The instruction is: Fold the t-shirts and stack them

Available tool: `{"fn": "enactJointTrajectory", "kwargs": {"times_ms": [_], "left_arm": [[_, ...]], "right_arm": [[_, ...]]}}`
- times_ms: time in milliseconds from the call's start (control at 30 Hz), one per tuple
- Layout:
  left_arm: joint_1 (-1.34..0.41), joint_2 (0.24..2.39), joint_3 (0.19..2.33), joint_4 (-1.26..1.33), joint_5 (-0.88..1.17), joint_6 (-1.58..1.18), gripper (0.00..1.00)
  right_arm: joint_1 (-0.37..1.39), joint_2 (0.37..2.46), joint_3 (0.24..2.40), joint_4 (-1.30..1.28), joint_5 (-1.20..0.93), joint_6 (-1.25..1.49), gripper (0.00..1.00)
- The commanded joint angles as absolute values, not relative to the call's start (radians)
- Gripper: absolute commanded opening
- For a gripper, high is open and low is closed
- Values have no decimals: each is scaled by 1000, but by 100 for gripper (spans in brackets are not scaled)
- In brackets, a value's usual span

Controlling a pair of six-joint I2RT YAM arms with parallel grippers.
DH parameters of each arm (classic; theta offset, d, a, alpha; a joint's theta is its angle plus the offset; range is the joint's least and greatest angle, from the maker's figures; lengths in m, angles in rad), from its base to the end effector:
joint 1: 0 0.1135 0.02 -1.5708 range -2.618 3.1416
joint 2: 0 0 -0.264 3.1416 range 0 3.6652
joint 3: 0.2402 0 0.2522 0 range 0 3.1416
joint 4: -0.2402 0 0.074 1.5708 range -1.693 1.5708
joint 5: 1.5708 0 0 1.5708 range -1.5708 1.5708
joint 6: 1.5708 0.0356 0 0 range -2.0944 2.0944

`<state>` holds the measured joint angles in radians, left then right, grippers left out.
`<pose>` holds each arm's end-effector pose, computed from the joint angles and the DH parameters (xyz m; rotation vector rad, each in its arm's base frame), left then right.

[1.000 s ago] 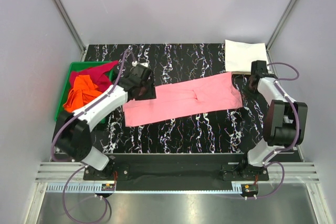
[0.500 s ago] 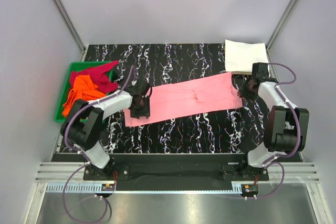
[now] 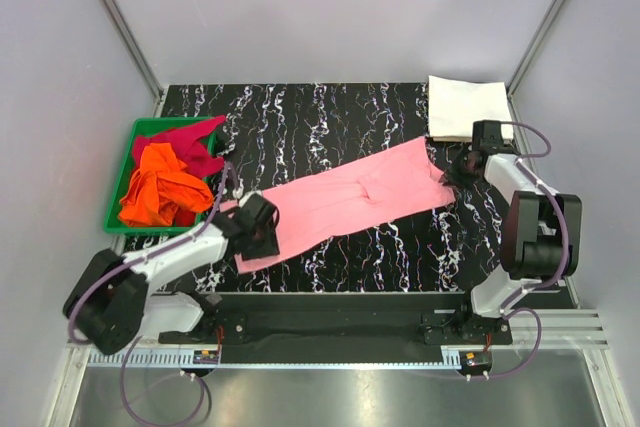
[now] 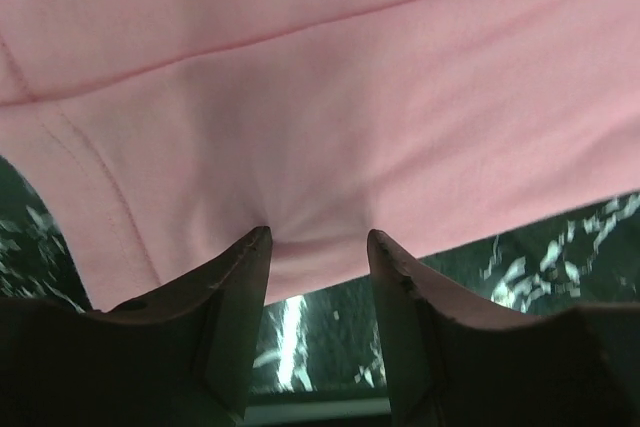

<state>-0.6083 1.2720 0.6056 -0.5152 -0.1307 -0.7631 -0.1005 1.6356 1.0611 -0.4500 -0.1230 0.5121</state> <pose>0.1778 -0.1181 0.1604 -0.2481 2.7407 -0.2040 0.3309 -0.0290 0.2008 0.7455 2.5067 0.3073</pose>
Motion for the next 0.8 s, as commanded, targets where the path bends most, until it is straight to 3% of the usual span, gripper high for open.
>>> {"fn": "enactJointTrajectory", "kwargs": {"times_ms": [0,200,433,767], "left_arm": [[-702,1168,522,-591,-86,-941,50],[-713,954,670,-693,-153,-882,56],[-712,962,948,-730,-245,-683,61],[-704,951,917,-727,-330,-627,62]], "right_arm": [[-51,1661,1091,-402,-172,529,23],[27,1712,1126,-400,-143,595,23],[77,1839,1160,-359,-104,661,22],[86,2043,1359,-353,-48,646,22]]}}
